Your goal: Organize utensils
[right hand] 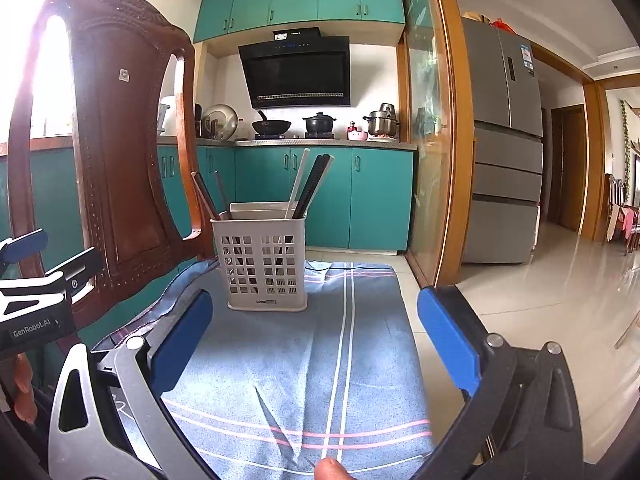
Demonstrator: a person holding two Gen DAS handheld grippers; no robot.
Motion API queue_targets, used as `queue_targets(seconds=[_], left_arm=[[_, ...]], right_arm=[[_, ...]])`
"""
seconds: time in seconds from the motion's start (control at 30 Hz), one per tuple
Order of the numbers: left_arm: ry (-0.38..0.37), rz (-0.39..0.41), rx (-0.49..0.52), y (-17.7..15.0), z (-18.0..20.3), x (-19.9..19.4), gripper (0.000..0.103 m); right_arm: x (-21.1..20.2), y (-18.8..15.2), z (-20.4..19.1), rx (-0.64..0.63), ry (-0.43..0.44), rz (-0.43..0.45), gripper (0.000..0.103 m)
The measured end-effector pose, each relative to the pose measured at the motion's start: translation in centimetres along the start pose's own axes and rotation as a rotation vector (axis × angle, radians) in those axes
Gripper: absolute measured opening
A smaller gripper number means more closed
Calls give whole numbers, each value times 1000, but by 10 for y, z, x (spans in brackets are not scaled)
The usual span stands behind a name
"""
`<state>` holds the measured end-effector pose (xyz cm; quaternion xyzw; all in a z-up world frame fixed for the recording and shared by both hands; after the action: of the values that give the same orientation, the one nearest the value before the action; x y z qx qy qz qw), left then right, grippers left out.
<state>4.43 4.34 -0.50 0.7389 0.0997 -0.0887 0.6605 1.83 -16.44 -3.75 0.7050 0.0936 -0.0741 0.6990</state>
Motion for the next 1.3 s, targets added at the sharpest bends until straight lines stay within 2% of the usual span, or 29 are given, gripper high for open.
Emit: queue_targets(seconds=[1.3], left_arm=[[-22,-8,38,-5,14,2,100]], right_arm=[[1,-3,-1,-24,8,1,100]])
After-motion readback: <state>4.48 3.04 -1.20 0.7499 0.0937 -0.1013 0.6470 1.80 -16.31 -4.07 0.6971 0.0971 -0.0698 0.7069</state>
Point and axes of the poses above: each gripper's, at about its wrist camera, not at the fingertips, and x roughly the way its jaws point, z to its right, y to its top, the point moved 4 cm from there along x, roughly the way its jaws point, and after that the axes turned 1 degree about x, right-handed, at the moved point
